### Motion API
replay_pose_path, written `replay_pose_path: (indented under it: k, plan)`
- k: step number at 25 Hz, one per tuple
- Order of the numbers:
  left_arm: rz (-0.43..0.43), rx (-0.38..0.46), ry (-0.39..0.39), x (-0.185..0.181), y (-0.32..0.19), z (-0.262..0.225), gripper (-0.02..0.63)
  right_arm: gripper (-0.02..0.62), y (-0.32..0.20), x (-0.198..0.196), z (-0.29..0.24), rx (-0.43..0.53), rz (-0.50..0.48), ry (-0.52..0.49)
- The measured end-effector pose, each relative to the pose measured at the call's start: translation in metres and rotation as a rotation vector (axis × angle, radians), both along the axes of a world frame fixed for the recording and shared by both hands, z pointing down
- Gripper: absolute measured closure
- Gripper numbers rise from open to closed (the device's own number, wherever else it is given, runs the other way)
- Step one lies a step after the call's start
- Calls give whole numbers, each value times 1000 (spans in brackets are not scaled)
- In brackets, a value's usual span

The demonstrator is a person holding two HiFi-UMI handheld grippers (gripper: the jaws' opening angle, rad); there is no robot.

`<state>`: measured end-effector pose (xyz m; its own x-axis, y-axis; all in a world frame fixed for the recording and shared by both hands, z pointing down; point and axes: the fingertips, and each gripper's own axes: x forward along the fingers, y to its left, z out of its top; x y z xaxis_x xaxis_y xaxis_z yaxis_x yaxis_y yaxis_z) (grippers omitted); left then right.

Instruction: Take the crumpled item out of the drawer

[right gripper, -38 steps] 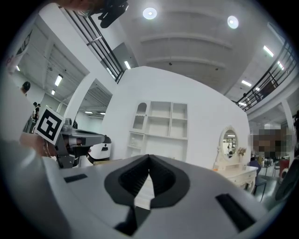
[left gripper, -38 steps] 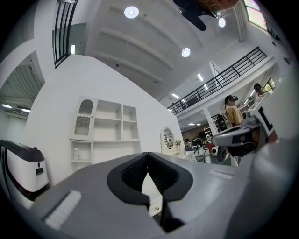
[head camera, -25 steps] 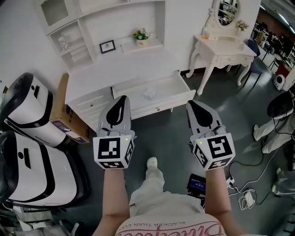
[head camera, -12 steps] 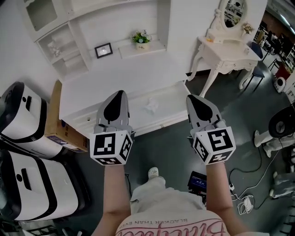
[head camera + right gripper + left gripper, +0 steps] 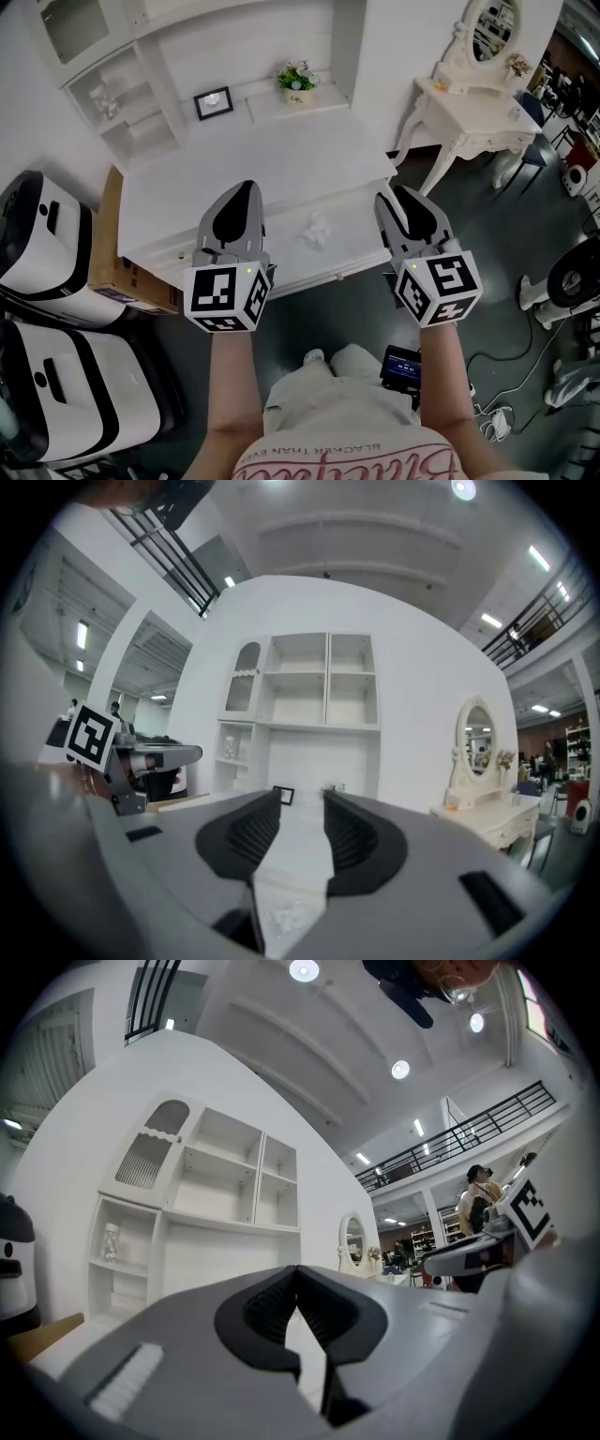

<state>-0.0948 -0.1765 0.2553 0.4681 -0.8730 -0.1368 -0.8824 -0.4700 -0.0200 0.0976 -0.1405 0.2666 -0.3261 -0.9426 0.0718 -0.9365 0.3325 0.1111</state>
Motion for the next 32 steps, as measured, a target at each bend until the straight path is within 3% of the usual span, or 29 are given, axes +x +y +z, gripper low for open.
replay_pose_path:
  k: [1, 8, 21, 32]
  plan:
    - [-3, -6, -2, -1, -4, 3, 598, 461, -5, -1, 2, -6, -8, -2]
    - [-33, -33, -6, -6, -34, 17, 598, 293, -42, -9, 14, -29, -54, 3]
    - [-105, -79, -23, 8, -83, 40, 598, 287, -113, 4, 41, -90, -135, 24]
    - [-143, -228, -57, 14, -123, 101, 598, 287, -162, 6, 130, -301, -192, 22]
